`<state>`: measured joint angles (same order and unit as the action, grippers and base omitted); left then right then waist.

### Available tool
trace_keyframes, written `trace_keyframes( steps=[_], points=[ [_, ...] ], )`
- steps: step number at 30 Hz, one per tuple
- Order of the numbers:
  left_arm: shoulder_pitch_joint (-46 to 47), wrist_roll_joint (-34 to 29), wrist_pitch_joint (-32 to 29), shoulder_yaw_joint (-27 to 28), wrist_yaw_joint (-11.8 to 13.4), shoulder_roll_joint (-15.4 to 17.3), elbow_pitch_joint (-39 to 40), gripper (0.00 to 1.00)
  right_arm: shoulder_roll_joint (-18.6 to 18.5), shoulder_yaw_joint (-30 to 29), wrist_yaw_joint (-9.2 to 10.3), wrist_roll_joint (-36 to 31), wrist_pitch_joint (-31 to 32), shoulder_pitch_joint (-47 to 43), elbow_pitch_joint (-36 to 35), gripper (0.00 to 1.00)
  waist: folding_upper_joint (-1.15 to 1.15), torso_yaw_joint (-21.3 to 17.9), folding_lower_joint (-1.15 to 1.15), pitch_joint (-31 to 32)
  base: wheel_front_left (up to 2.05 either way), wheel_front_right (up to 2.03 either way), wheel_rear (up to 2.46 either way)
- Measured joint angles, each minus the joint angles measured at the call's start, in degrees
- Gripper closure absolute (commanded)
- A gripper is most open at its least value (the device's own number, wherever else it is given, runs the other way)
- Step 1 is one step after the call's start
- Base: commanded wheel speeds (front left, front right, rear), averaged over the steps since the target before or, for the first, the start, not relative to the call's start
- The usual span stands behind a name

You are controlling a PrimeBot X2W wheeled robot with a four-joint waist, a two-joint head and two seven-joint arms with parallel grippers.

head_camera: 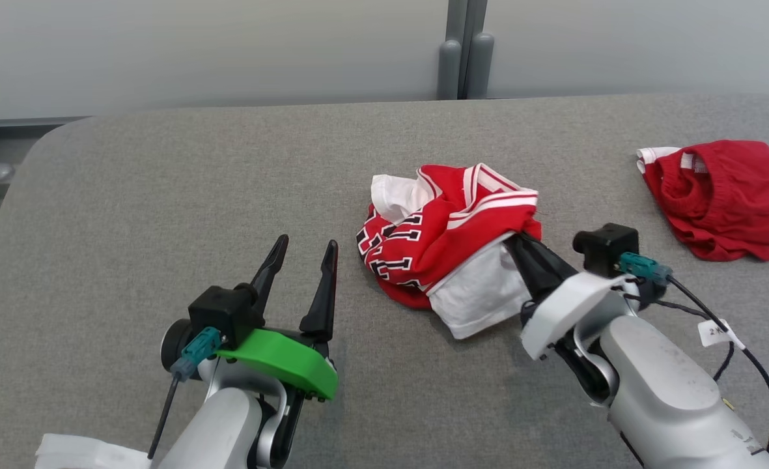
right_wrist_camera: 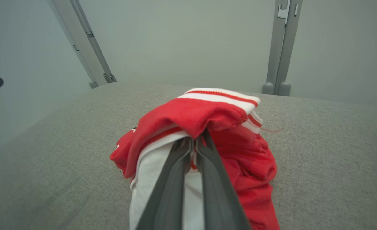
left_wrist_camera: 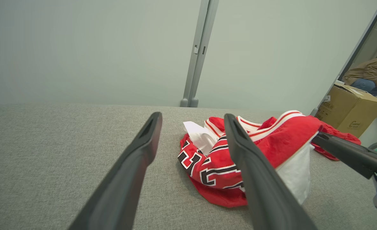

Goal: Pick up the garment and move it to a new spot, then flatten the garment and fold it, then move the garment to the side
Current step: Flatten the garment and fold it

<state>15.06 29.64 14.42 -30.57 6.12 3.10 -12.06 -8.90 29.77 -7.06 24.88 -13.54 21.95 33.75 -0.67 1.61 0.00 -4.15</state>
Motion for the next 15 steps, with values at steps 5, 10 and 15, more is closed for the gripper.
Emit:
trace_keyframes(
  steps=[5,10,15],
  points=[
    [-1.8,0.2,0.0,1.7,0.0,-0.1,0.2,0.0,1.7,4.7,0.0,2.2,-0.1,2.6,-7.0,1.0,0.0,-0.7,0.0,1.6,0.0,0.0,0.0],
    [-3.7,1.0,0.0,2.7,0.0,-0.2,0.3,0.0,2.9,7.6,0.0,6.6,-0.1,8.5,-13.1,1.0,0.0,-1.1,0.0,3.3,0.0,0.0,0.0],
    [-5.3,1.9,0.0,3.9,0.4,-0.2,1.4,0.0,4.0,9.2,0.0,9.7,1.7,17.2,-15.9,1.0,0.0,-0.8,0.0,4.5,0.0,0.0,0.0]
  ],
)
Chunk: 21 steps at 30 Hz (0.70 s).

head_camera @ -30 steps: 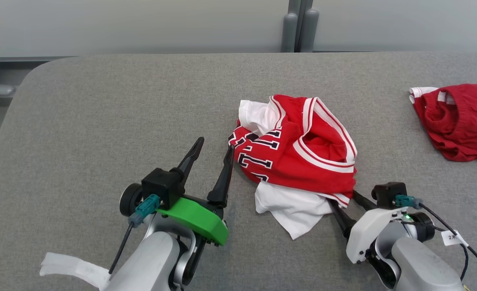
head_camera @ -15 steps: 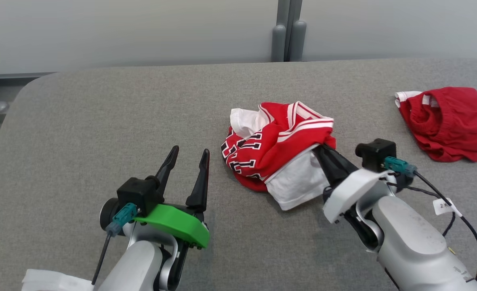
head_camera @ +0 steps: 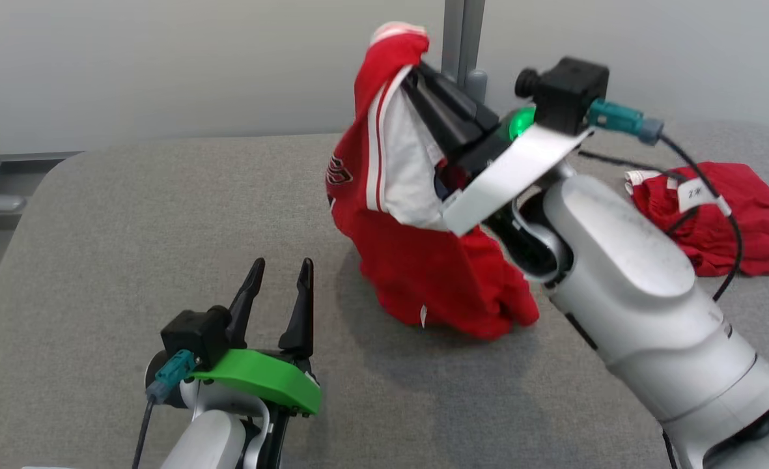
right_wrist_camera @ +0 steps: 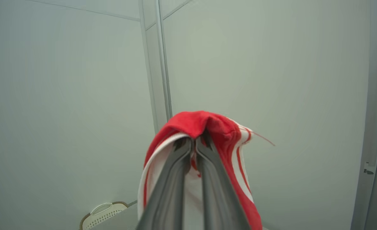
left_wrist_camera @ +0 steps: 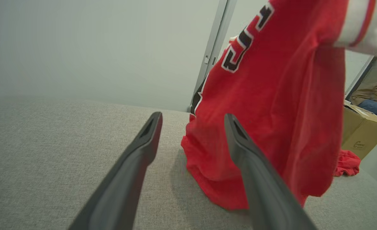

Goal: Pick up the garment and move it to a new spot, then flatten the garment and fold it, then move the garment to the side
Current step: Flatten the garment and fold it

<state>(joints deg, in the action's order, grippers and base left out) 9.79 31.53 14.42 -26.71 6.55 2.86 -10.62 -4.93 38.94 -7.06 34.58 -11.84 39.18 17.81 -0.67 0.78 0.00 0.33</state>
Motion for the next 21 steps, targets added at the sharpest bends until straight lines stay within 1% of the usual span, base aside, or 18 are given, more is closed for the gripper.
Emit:
trace_keyframes(
  steps=[1,2,5,8,10,12,14,16,18,19,21],
  points=[
    [-0.1,0.0,0.0,0.5,0.0,0.0,0.1,0.0,0.2,-0.4,0.0,0.6,0.7,1.9,0.0,1.0,0.0,0.2,0.0,0.1,0.0,0.0,0.0],
    [-0.1,0.0,0.0,1.2,0.0,0.0,0.5,0.0,0.8,-2.9,0.0,2.0,1.6,5.4,0.1,1.0,0.0,0.8,0.0,0.2,0.0,0.0,0.0],
    [-0.1,0.0,0.0,3.1,0.1,-0.1,1.3,0.0,1.2,-8.6,0.18,4.5,1.6,10.0,0.3,1.0,0.0,1.9,0.0,0.4,0.0,0.0,0.0],
    [-0.1,-0.1,0.0,5.3,0.1,-0.1,2.3,0.0,1.1,-14.8,3.85,6.1,1.5,13.6,1.2,1.0,0.0,3.2,0.0,0.6,0.0,0.0,0.0],
    [-0.3,-0.1,0.0,6.8,0.2,-0.1,2.8,0.0,0.5,-17.5,5.99,7.0,1.8,14.3,3.6,1.0,0.0,4.1,0.0,0.7,0.0,0.0,0.0],
    [-0.9,-0.4,0.0,8.3,0.3,-0.1,3.6,0.0,-1.2,-17.4,7.55,6.8,3.9,13.2,7.7,1.0,0.0,4.9,0.0,0.8,0.0,0.0,0.0],
    [-2.1,-0.5,0.0,10.1,0.3,0.0,4.2,0.0,-3.3,-15.4,8.18,6.2,6.7,9.9,12.3,1.0,0.0,5.4,0.0,0.8,0.0,0.0,0.0],
    [-3.2,-0.5,0.0,10.9,0.5,0.2,4.5,0.0,-4.6,-13.2,8.22,6.1,9.4,4.1,16.7,1.0,0.0,5.3,0.0,0.6,0.0,0.0,0.0],
    [-3.9,-0.7,0.0,10.8,0.5,0.1,4.9,0.0,-5.8,-11.3,8.29,5.4,11.1,-2.3,20.5,1.0,0.0,5.1,0.0,0.2,0.0,0.0,0.0],
    [-4.1,-1.0,0.0,10.3,0.5,0.1,5.1,0.0,-6.5,-10.8,8.88,4.9,11.5,-4.9,22.0,1.0,0.0,4.9,0.0,-0.1,0.0,0.0,0.0],
    [-4.2,-1.1,0.0,9.3,0.5,0.0,5.4,0.0,-7.7,-10.9,9.4,4.6,11.7,-8.3,23.8,1.0,0.0,4.7,0.0,-0.8,0.0,0.0,0.0]
  ],
)
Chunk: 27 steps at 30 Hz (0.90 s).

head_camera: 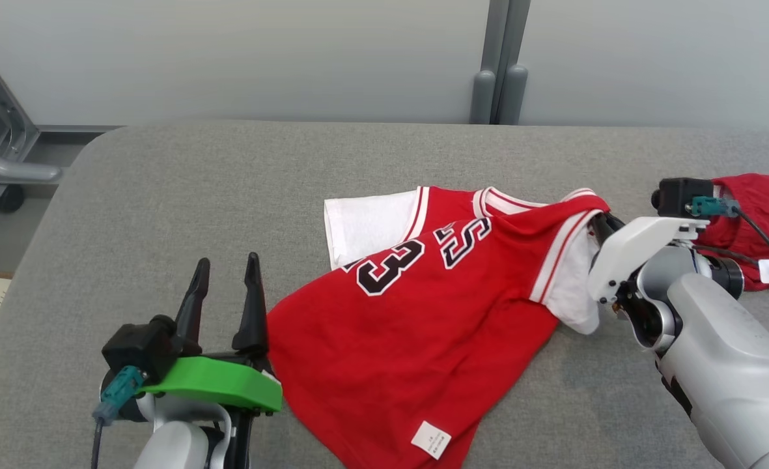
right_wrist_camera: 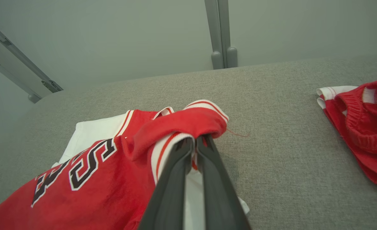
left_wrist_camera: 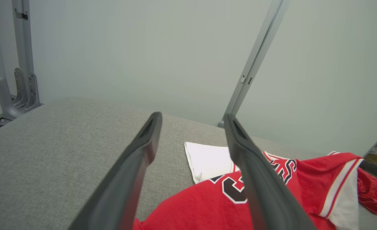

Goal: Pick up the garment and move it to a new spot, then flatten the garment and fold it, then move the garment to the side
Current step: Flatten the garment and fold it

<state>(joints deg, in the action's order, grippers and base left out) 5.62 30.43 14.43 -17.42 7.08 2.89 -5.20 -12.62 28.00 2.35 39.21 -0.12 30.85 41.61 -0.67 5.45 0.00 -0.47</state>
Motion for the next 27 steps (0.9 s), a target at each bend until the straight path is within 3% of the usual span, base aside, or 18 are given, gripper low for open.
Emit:
trace_keyframes(
  steps=[4,12,17,27],
  points=[
    [-0.3,-0.1,0.0,-3.2,0.0,0.0,0.1,0.0,-0.6,-0.9,-0.34,0.1,-1.2,-0.5,0.3,1.0,0.0,-0.6,0.0,-1.6,0.0,0.0,0.0],
    [-3.0,-0.1,-2.4,-10.6,-3.0,0.0,0.1,0.0,0.0,-3.5,-1.93,0.9,-7.4,0.8,-1.5,1.0,0.0,-2.2,0.0,-4.2,0.0,0.0,0.0],
    [-3.3,-0.1,-3.7,-10.9,-3.1,0.0,0.0,0.0,-0.4,-3.7,-2.82,1.0,-10.9,0.1,-0.8,1.0,0.0,-1.6,0.0,-4.7,0.0,0.0,0.0],
    [-6.7,0.2,-6.2,-10.7,-4.1,1.7,0.3,0.0,-1.3,-7.6,-2.68,2.2,-12.6,-0.6,1.4,1.0,0.0,0.0,0.0,-3.8,0.0,0.0,0.0]
  ],
)
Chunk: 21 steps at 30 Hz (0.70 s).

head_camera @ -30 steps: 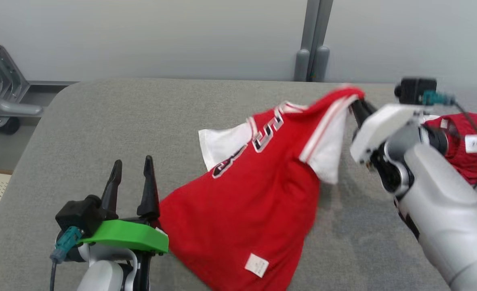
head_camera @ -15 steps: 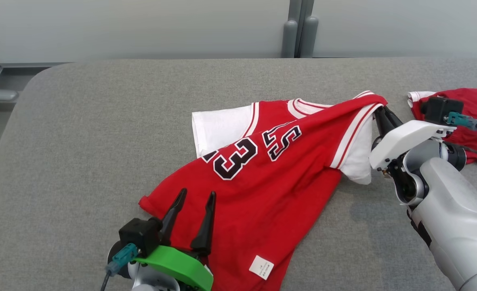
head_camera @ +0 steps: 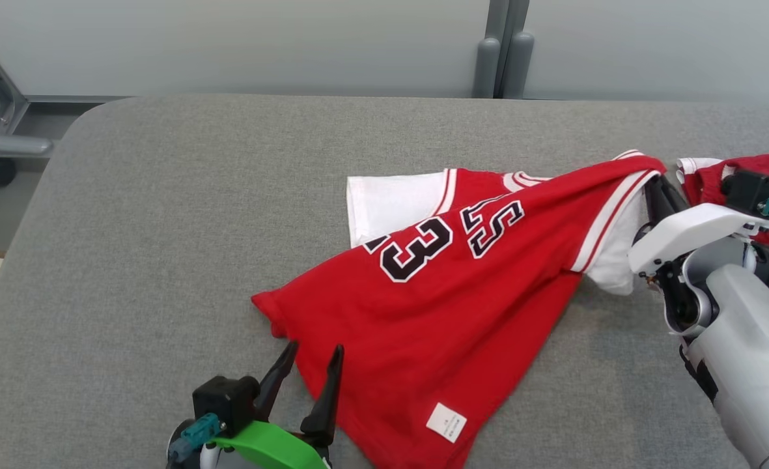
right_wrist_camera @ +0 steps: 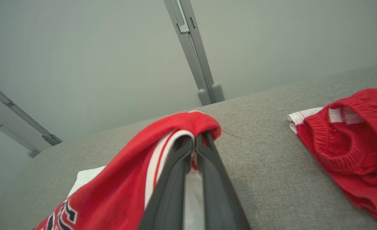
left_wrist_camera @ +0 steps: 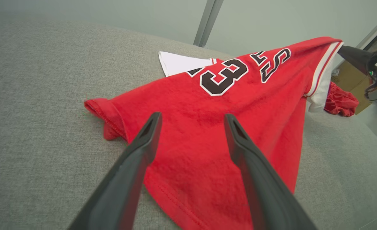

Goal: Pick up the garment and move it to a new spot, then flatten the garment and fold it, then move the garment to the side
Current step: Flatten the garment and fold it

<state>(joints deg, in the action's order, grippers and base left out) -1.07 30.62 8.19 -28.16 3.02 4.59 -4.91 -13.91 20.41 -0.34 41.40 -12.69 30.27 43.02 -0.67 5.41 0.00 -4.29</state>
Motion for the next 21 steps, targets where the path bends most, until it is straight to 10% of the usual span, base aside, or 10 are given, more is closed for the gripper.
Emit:
trace_keyframes(
  steps=[21],
  points=[
    [-2.6,6.6,-12.5,-10.8,-7.1,-0.2,-2.7,0.0,-1.0,-1.1,-0.14,-1.0,-1.0,4.5,1.3,1.0,0.0,-1.3,0.0,-0.1,0.0,0.0,0.0]
  ],
)
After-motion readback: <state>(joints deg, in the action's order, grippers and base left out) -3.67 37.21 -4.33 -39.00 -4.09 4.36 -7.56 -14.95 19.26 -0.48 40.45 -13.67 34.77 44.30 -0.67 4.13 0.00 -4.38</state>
